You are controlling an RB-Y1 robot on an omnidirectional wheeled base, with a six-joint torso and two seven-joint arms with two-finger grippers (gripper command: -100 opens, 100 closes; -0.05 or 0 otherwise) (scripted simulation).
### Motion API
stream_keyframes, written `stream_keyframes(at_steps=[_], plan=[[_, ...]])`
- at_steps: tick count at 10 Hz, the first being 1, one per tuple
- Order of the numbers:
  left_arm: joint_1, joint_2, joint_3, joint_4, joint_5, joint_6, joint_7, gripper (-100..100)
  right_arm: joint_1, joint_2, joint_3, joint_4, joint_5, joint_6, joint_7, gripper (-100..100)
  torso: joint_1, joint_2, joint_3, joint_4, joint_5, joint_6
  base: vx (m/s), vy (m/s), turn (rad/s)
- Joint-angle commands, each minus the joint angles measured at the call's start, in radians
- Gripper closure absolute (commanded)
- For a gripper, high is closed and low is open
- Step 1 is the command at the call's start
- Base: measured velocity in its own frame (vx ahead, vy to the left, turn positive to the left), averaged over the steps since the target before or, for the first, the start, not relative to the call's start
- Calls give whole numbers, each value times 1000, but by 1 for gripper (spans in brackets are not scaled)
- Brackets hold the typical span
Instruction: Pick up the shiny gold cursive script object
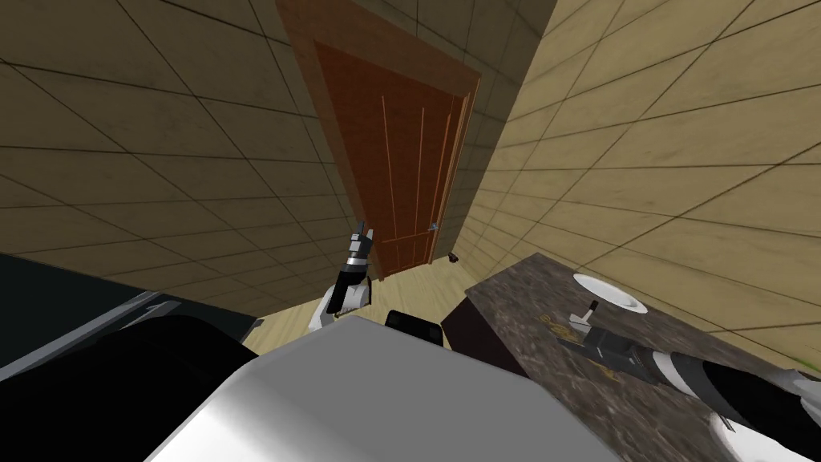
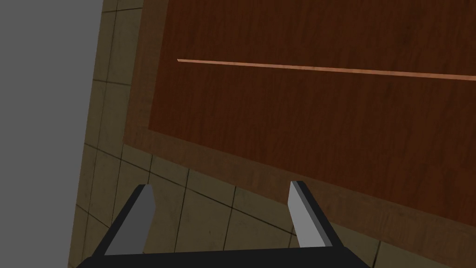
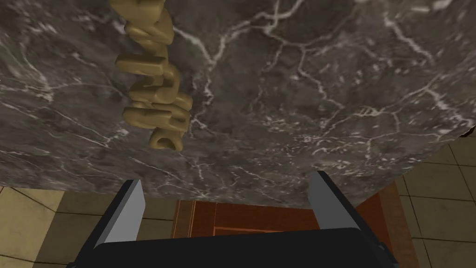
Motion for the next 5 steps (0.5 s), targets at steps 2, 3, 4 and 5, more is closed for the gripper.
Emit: stream_keyframes(at_steps=[2,3,4,5], plan=[[0,0,0,0,0,0,0,0,23,-25,50,26,41,13,25,-100,0,-1,0,0,0,0,103,-6,153],[0,0,0,0,0,0,0,0,38,-40,75,40,60,17,37,-100,0,1,0,0,0,1,78,6,121],[0,0,0,0,0,0,0,0,52,-50,97,51,76,20,47,-100,0,2,1,0,0,0,91,0,161],[0,0,0,0,0,0,0,0,64,-58,116,60,90,23,56,-100,0,1,1,0,0,1,89,-5,160]])
